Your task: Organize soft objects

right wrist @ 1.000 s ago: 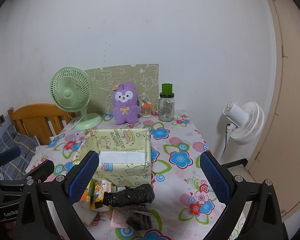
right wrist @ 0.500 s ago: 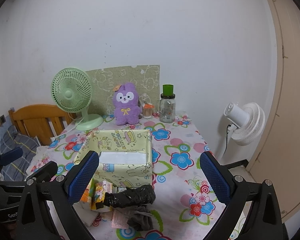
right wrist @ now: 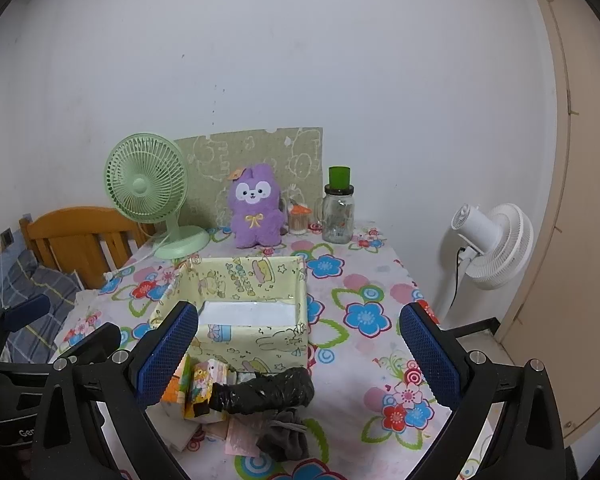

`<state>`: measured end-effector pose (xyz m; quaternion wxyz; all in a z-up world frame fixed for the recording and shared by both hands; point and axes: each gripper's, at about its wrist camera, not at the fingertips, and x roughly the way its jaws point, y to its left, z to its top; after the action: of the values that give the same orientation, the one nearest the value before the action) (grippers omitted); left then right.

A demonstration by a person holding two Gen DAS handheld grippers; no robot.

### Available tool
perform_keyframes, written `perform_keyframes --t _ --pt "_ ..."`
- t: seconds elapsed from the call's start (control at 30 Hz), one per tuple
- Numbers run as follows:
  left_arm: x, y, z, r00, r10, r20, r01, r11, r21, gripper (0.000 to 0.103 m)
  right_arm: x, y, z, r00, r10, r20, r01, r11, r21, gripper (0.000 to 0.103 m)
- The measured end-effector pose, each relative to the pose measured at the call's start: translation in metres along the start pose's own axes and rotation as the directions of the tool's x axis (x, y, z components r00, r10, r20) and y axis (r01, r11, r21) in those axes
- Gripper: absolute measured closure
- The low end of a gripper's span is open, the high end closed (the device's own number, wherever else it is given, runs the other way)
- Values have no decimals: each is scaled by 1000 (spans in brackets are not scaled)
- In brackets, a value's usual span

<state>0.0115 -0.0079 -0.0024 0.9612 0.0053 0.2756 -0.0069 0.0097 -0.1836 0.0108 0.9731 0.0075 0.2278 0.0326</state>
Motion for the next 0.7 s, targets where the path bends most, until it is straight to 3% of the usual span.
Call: perform_keyframes --t 0.5,0.7 --pt "7 1 -1 1000 2 -3 -2 1000 2 3 13 0 -1 999 19 -34 -19 1000 3 1" --pt "23 -2 -4 999 -20 -37 20 1000 5 4 28 5 -4 997 31 -69 -33 999 -17 1"
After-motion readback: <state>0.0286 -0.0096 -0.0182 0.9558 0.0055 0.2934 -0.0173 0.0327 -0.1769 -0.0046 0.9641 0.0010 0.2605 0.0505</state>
